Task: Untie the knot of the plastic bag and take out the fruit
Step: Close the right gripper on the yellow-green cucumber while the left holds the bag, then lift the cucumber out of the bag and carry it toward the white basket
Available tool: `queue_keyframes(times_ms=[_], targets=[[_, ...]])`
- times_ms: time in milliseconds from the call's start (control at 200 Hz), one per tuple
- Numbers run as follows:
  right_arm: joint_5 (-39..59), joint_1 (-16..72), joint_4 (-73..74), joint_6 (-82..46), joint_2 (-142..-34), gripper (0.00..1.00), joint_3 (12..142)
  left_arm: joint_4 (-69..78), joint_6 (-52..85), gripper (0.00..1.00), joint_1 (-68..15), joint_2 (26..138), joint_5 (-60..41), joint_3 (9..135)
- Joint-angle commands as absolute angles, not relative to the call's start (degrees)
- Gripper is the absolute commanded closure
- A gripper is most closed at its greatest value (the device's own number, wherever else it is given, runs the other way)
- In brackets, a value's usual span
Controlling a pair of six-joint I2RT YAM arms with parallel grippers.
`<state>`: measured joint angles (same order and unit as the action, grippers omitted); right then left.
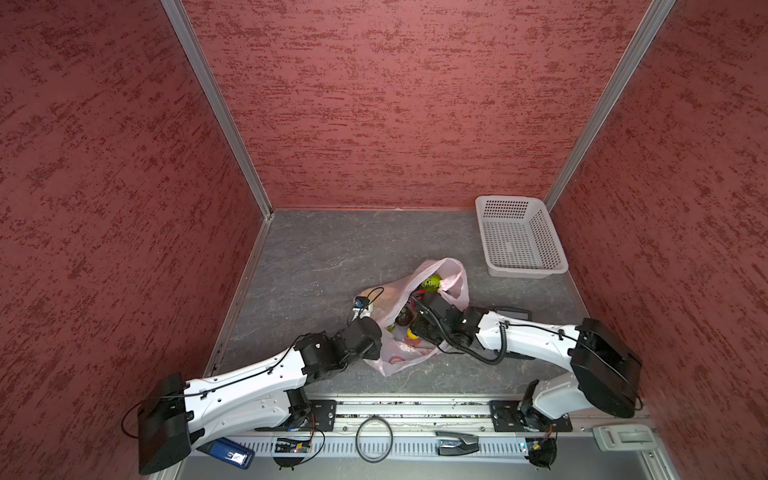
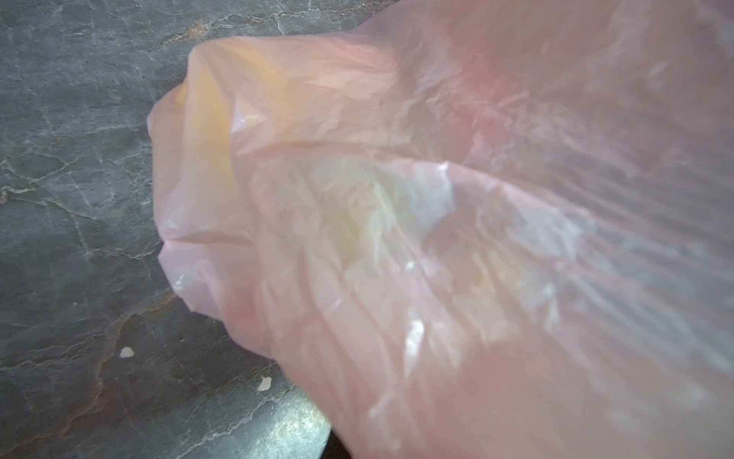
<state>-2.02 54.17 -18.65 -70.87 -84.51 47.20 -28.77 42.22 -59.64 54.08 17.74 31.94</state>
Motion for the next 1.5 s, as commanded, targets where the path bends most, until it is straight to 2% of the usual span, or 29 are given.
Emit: queue_keyframes(times_ms=[0, 180, 651, 987, 1217, 1498], targets=[[-4.3, 54.4, -12.2, -70.1, -81.2, 0.69, 45.9, -27.1, 42.5, 1.00, -60.0, 54.4, 18.5, 32.7], [-2.6, 54.9, -10.9, -67.0, -80.9, 0.71, 48.4, -27.1, 42.3, 1.00, -60.1, 55.0, 19.8, 33.4], [-2.4, 60.3, -21.7, -63.8, -74.9, 0.72, 54.5, -28.5, 40.8, 1.00, -58.0, 54.4, 21.4, 35.6], [0.2, 60.2, -32.0, -58.7, -73.3, 0.71, 66.7, -29.5, 40.4, 1.00, -57.3, 54.5, 21.6, 35.9], [0.9, 54.8, -36.9, -54.4, -72.2, 0.71, 75.9, -29.3, 39.7, 1.00, -57.2, 54.5, 21.4, 36.1], [7.9, 40.4, -38.9, -48.6, -73.0, 0.72, 84.3, -29.5, 39.2, 1.00, -57.1, 54.8, 21.3, 37.0]])
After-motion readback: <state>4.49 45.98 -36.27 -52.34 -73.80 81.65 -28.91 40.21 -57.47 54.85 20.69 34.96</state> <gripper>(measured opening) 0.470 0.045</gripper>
